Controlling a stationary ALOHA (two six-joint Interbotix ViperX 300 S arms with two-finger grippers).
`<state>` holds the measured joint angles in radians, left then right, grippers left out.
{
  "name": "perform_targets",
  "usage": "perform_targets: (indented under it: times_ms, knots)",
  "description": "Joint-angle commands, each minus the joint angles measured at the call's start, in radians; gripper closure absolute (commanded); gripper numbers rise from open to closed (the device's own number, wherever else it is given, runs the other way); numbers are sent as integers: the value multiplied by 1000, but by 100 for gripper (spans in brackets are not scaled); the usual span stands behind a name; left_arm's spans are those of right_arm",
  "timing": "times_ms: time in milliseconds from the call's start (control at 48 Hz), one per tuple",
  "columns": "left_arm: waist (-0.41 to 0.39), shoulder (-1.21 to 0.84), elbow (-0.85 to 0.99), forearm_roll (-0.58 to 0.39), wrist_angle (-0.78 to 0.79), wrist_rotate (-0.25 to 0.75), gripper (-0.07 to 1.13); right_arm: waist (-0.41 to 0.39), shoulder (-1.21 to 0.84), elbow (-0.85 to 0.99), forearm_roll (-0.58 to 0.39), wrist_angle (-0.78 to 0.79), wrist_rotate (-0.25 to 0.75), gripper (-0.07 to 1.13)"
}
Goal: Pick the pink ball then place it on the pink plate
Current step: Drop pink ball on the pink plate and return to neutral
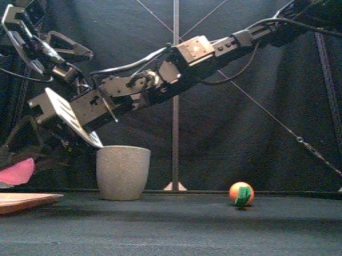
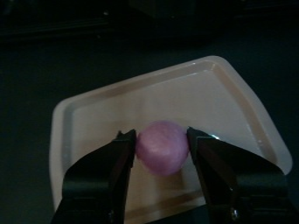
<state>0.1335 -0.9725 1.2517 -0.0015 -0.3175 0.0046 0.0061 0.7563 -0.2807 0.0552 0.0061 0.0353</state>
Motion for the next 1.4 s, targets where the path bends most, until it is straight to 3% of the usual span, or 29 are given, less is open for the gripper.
perform_targets:
  times_ms: [21, 208, 562, 896, 1396]
  knots:
    - [2, 3, -26, 3, -15, 2, 108, -18, -18, -54, -14, 6, -2, 24]
    - [0, 3, -20, 8, -15, 2, 108, -18, -15, -60, -11, 12, 2, 8]
    - [2, 3, -18, 8, -17, 2, 108, -8, -64, 0, -17, -3, 0, 8]
    - [-2, 2, -18, 6, -17, 0, 108, 25, -256, 281, -40, -201, -2, 8]
    - [-21, 2, -3, 6, -15, -2, 108, 20, -575, 749, 21, -446, -2, 8]
